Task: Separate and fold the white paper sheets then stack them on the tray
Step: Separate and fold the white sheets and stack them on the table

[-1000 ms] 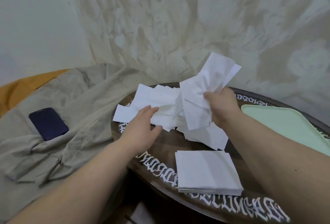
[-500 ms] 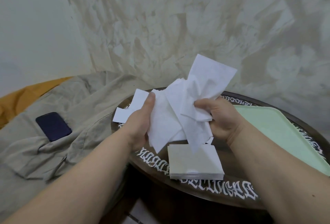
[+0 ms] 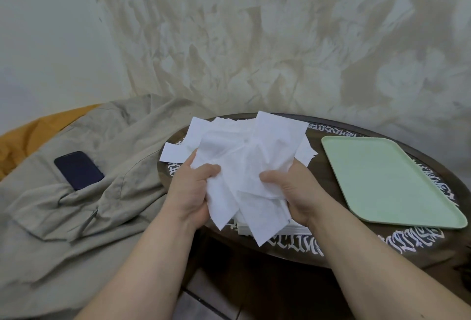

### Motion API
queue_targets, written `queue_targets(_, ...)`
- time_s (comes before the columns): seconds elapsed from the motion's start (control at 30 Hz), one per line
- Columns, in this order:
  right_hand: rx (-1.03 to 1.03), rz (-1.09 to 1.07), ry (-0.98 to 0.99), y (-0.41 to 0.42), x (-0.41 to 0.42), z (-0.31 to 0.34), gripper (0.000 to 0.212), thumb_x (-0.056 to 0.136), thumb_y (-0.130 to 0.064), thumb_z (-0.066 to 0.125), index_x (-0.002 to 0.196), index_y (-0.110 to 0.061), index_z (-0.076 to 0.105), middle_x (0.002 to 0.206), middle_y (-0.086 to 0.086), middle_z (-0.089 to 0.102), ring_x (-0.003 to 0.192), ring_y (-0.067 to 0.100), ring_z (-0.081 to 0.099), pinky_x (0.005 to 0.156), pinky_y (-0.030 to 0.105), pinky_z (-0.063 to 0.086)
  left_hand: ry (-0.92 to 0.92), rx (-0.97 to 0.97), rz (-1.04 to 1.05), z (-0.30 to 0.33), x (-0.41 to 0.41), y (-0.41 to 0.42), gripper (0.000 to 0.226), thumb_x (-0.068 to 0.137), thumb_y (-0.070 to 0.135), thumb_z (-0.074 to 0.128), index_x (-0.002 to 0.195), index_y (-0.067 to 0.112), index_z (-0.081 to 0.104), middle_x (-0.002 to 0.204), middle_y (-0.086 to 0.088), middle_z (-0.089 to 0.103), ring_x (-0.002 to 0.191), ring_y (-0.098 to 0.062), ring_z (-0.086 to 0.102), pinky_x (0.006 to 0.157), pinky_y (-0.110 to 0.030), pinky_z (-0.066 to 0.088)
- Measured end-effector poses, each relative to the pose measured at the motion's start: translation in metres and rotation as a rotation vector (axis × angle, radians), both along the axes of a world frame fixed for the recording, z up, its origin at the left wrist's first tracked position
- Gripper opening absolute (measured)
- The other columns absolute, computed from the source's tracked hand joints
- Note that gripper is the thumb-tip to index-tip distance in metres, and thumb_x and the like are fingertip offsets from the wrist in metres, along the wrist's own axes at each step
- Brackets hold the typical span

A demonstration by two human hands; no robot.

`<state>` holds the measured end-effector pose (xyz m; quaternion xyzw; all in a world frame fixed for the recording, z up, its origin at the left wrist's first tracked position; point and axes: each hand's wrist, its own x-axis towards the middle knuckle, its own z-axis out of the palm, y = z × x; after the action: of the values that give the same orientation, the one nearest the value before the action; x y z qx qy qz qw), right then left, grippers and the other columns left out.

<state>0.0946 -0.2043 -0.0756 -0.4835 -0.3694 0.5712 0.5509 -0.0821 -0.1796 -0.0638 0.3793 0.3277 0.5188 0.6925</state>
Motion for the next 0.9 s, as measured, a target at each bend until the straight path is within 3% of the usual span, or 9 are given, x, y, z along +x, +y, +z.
queue_targets(0.1,0.003,-0.002,-0.017,-0.002,-0.004,-0.014,0.038,0.085,0.010,0.056,0.116,-0.012,0.062,0.107,0.010,0.072,0.095,0.029,0.071,0.078,0.045,0.057,-0.066,-0.045,-0.074,-0.011,0.002,-0.002,0.036,0.088,0.000,0.053,0.122,0.007,0.062,0.119,-0.017,0.069,0.108,-0.034,0.067,0.093,-0.049,0.054)
queue_targets(0.2,0.023,0.021,-0.052,0.001,-0.006,-0.022,0.043,0.082,0.009,0.056,0.117,-0.016,0.061,0.109,0.008,0.072,0.099,0.030,0.069,0.087,0.053,0.055,0.029,-0.060,-0.133,-0.022,0.007,0.000,0.047,0.077,0.003,0.070,0.124,0.005,0.061,0.118,-0.018,0.069,0.108,-0.037,0.067,0.090,-0.049,0.056)
queue_targets(0.3,0.048,0.033,-0.071,0.004,-0.007,-0.020,0.042,0.084,0.010,0.055,0.117,-0.015,0.061,0.103,0.004,0.074,0.095,0.025,0.071,0.081,0.044,0.058,0.115,-0.089,-0.122,-0.027,0.014,0.004,0.044,0.073,0.002,0.069,0.117,0.002,0.064,0.110,-0.019,0.072,0.099,-0.034,0.070,0.087,-0.046,0.057)
queue_targets(0.4,0.053,0.028,-0.070,0.007,-0.007,-0.023,0.034,0.084,0.009,0.059,0.111,-0.012,0.064,0.096,0.004,0.075,0.087,0.021,0.073,0.071,0.035,0.059,0.170,-0.076,-0.080,-0.030,0.015,0.010,0.028,0.079,-0.001,0.066,0.106,0.004,0.068,0.102,-0.017,0.075,0.092,-0.032,0.073,0.084,-0.045,0.056)
queue_targets(0.53,0.041,-0.066,-0.002,0.017,-0.002,-0.025,0.032,0.082,-0.003,0.069,0.113,-0.012,0.065,0.103,0.005,0.074,0.096,0.025,0.071,0.083,0.040,0.056,0.263,-0.006,-0.019,-0.032,0.009,0.017,0.033,0.069,0.000,0.076,0.101,0.006,0.071,0.100,-0.015,0.075,0.094,-0.033,0.072,0.088,-0.048,0.055)
queue_targets(0.6,0.091,-0.201,0.050,0.024,0.005,-0.021,0.039,0.081,-0.008,0.072,0.117,-0.019,0.061,0.112,0.001,0.071,0.103,0.021,0.068,0.082,0.035,0.054,0.323,0.017,0.002,-0.032,0.007,0.018,0.034,0.063,0.008,0.073,0.096,0.006,0.072,0.098,-0.014,0.076,0.093,-0.034,0.072,0.090,-0.052,0.055)
queue_targets(0.73,0.209,-0.317,-0.340,0.023,0.017,-0.010,0.054,0.081,-0.026,0.075,0.128,-0.038,0.051,0.132,-0.021,0.052,0.121,0.000,0.049,0.093,0.028,0.044,0.438,0.059,-0.006,-0.030,0.002,0.017,0.031,0.061,0.013,0.073,0.091,0.007,0.073,0.094,-0.013,0.076,0.092,-0.035,0.072,0.091,-0.056,0.054)
queue_targets(0.8,0.248,-0.268,-0.450,0.019,0.018,-0.008,0.043,0.082,-0.024,0.074,0.120,-0.037,0.061,0.119,-0.025,0.059,0.114,-0.005,0.053,0.096,0.029,0.044,0.469,0.082,-0.028,-0.028,0.001,0.016,0.031,0.062,0.014,0.073,0.092,0.007,0.073,0.094,-0.013,0.076,0.091,-0.035,0.072,0.090,-0.054,0.055)
queue_targets(0.9,0.246,-0.238,-0.500,0.015,0.016,-0.005,0.018,0.079,-0.019,0.076,0.093,-0.030,0.073,0.085,-0.022,0.064,0.085,0.002,0.059,0.093,0.031,0.046,0.491,0.115,-0.034,-0.025,0.001,0.014,0.031,0.062,0.015,0.072,0.092,0.006,0.072,0.092,-0.012,0.076,0.089,-0.032,0.073,0.085,-0.047,0.057)
